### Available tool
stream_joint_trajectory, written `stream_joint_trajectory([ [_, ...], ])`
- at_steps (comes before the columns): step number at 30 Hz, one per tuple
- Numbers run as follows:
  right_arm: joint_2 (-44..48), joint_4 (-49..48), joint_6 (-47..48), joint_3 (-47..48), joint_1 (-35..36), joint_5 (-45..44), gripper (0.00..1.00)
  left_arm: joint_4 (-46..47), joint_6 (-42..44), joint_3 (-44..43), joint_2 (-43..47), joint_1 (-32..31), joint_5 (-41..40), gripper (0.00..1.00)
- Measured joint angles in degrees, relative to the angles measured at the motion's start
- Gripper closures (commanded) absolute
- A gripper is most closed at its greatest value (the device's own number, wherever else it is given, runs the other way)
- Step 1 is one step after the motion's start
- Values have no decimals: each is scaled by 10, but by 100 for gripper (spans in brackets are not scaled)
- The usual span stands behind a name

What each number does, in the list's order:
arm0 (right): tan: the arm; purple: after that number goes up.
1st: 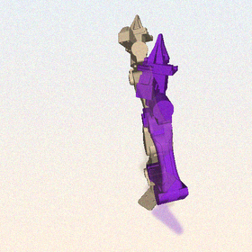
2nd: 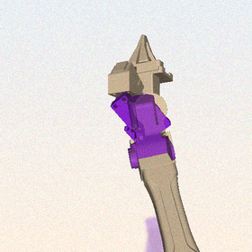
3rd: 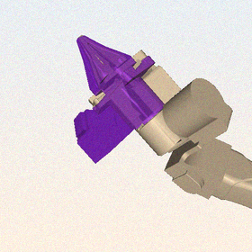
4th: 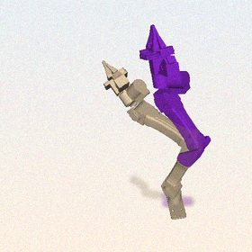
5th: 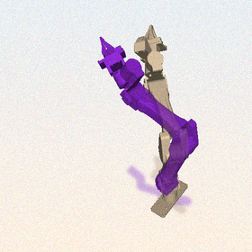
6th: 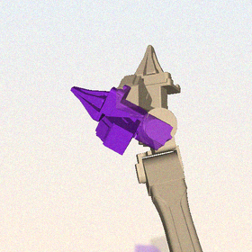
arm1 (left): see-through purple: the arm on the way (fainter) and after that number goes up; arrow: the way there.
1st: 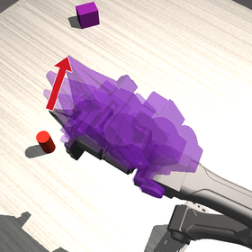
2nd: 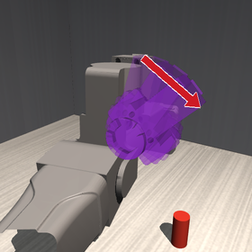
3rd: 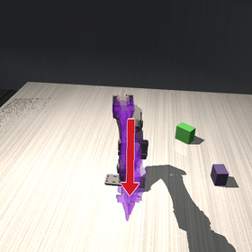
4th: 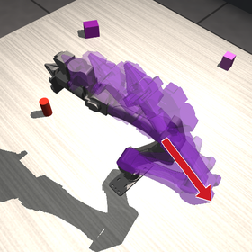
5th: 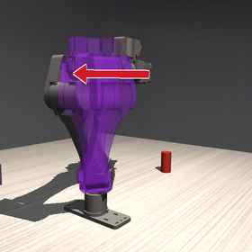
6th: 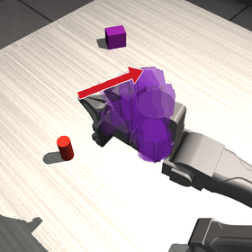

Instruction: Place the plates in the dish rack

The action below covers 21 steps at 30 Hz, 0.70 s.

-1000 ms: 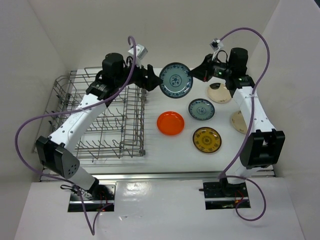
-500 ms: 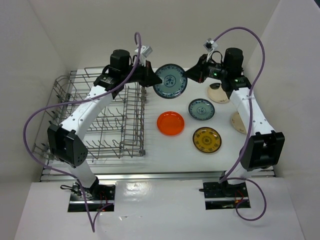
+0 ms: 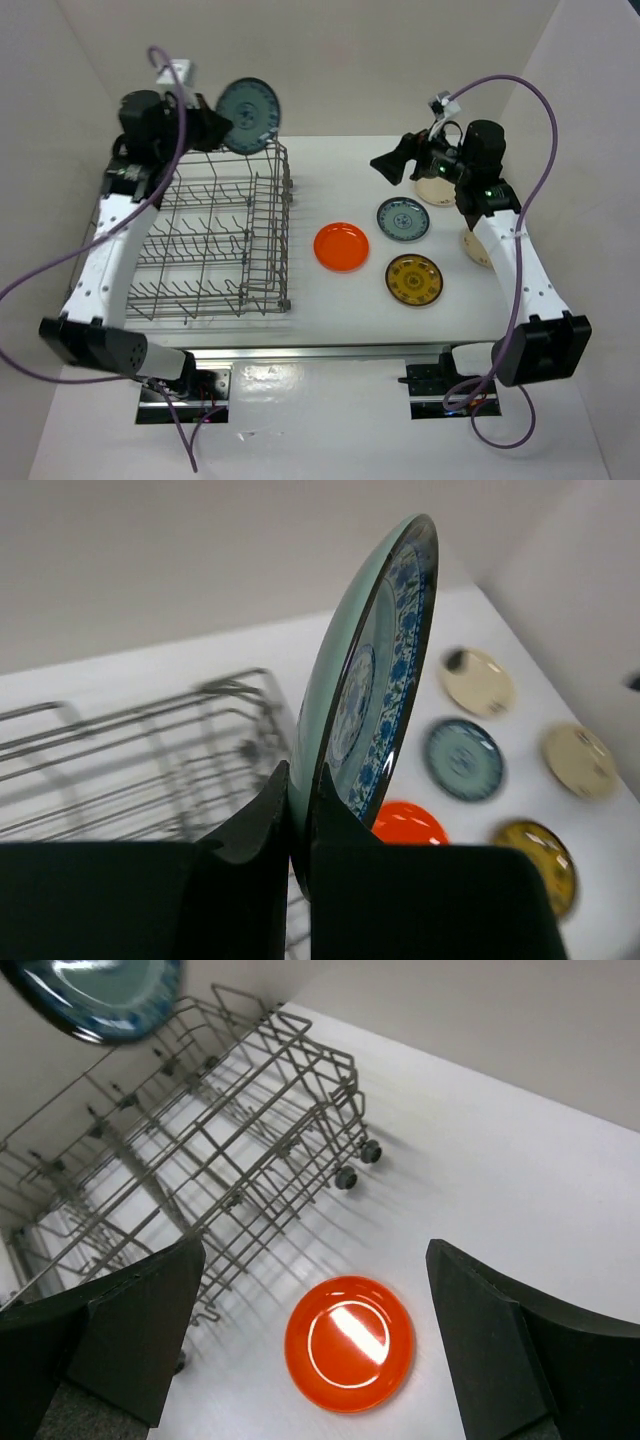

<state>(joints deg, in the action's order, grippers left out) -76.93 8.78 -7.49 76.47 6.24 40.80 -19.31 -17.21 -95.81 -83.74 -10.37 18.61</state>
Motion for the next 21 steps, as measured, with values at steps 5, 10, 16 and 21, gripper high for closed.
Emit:
stream_joint_trajectory([
  [5, 30, -13, 5, -27, 0, -51, 0, -36, 38, 28, 109, 79, -140, 100],
  [10, -20, -23, 4, -27, 0, -54, 0, -40, 118, 90, 153, 141, -246, 100],
  [16, -69, -37, -2, -30, 0, -50, 0, -54, 201, 177, 123, 217, -309, 100],
  [21, -106, -48, -3, -30, 0, -49, 0, -53, 251, 172, 76, 275, -294, 100],
])
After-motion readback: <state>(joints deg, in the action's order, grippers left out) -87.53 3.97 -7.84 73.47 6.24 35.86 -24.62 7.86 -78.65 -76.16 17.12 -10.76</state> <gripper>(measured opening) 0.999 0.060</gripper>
